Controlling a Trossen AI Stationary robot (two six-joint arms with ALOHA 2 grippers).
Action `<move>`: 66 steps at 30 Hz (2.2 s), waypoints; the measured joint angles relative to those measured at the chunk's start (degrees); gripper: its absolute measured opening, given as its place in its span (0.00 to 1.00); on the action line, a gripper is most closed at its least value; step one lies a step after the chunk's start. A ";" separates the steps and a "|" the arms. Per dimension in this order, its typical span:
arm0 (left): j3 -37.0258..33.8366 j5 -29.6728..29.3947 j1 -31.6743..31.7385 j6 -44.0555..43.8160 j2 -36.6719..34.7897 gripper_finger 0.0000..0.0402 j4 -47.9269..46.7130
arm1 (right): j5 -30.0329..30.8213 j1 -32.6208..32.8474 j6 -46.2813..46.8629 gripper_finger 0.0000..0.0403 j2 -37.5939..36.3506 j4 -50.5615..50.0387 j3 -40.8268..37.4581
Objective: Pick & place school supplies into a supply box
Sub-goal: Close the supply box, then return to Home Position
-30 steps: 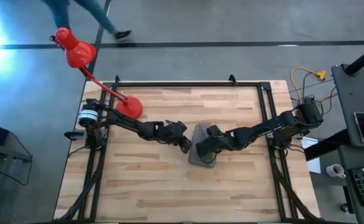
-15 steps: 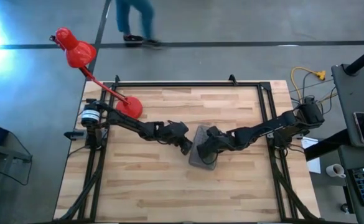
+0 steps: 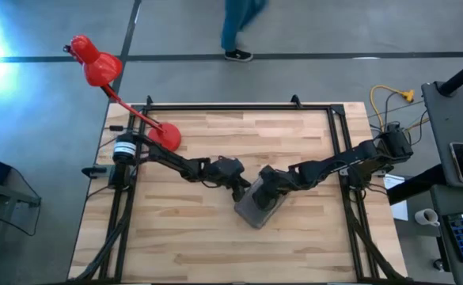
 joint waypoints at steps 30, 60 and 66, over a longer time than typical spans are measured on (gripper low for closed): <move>-8.85 -4.39 -4.54 -1.41 -9.37 0.00 -1.65 | 7.39 2.08 -8.42 0.02 -14.48 -5.92 -0.26; -47.21 2.78 -6.55 -1.76 -87.84 0.00 6.39 | 12.58 16.34 -37.65 0.02 -28.46 39.29 -9.26; -43.06 10.15 -1.66 2.57 -87.79 0.00 -1.22 | -12.90 -1.16 -32.65 0.02 -30.78 40.28 -14.21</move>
